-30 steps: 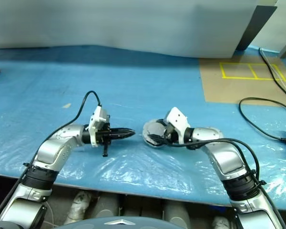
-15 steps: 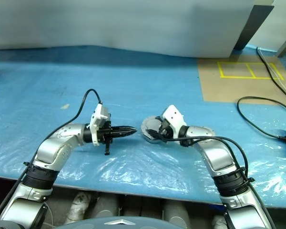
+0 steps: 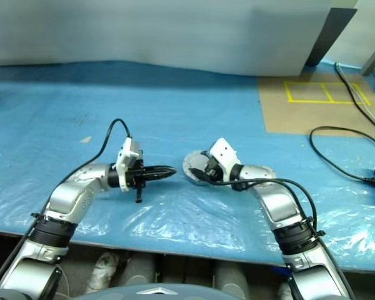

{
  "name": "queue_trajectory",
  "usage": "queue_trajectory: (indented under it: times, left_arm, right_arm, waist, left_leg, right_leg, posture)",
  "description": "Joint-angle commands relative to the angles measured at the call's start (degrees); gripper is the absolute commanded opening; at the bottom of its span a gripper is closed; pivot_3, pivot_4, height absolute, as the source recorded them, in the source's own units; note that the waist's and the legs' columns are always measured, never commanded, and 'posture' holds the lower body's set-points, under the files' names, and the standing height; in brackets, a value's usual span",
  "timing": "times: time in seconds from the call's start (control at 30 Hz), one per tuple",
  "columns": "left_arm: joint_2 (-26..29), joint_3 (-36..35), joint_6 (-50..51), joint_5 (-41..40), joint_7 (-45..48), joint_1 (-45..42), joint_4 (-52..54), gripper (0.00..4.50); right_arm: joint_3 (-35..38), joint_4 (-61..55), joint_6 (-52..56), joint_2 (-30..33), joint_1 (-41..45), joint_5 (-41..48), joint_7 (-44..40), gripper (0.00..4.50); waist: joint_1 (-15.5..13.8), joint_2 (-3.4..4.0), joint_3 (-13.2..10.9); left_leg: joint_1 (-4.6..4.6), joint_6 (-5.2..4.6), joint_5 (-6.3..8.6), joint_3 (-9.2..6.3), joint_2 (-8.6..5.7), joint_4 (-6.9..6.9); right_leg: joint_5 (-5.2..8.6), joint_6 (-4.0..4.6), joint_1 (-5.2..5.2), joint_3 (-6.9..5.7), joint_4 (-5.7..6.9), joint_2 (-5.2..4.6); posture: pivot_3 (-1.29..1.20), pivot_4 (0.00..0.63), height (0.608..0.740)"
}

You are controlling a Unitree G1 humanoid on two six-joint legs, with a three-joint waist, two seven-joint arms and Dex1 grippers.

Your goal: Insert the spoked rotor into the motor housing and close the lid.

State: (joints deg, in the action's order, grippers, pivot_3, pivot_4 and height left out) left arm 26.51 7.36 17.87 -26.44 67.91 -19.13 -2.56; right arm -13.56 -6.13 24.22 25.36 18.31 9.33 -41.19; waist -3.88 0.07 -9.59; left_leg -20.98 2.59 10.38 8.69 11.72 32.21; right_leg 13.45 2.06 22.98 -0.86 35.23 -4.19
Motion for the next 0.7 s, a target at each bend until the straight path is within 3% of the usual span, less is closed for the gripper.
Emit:
queue_trajectory:
  times: [0.03,0.27,0.7]
  left_arm:
    - [0.5,-0.9,-2.6,0.8,1.0,-0.4,-1.5,0.00]
    - [0.2,-0.7,-1.7,0.8,0.5,-1.7,-1.5,0.00]
    - [1.8,-0.5,-0.2,0.5,1.4,-0.2,2.1,0.00]
  right_arm:
    - [-0.2,2.8,-0.4,0.5,-1.3,-1.5,0.3,2.98]
    - [4.0,1.0,4.0,0.0,-0.3,4.5,-1.7,2.98]
    - [3.3,-1.0,5.1,1.4,-1.1,5.6,-4.5,2.98]
  waist:
    - [0.0,-0.01,0.0]
    - [-0.2,-0.02,0.0]
    - [-0.1,-0.02,0.0]
  left_leg:
    - [0.01,0.00,0.00,0.00,0.01,0.01]
    - [-0.01,-0.01,0.00,0.00,0.04,0.02]
    - [-0.14,-0.01,0.00,0.00,0.04,-0.06]
  right_leg:
    - [-0.01,0.01,-0.02,0.00,0.00,0.00]
    - [-0.02,0.03,-0.04,-0.01,-0.01,-0.02]
    - [-0.02,0.04,0.04,-0.06,-0.18,-0.01]
  posture:
    - [0.00,0.150,0.740]
    - [0.00,0.150,0.740]
    - [0.00,0.150,0.740]
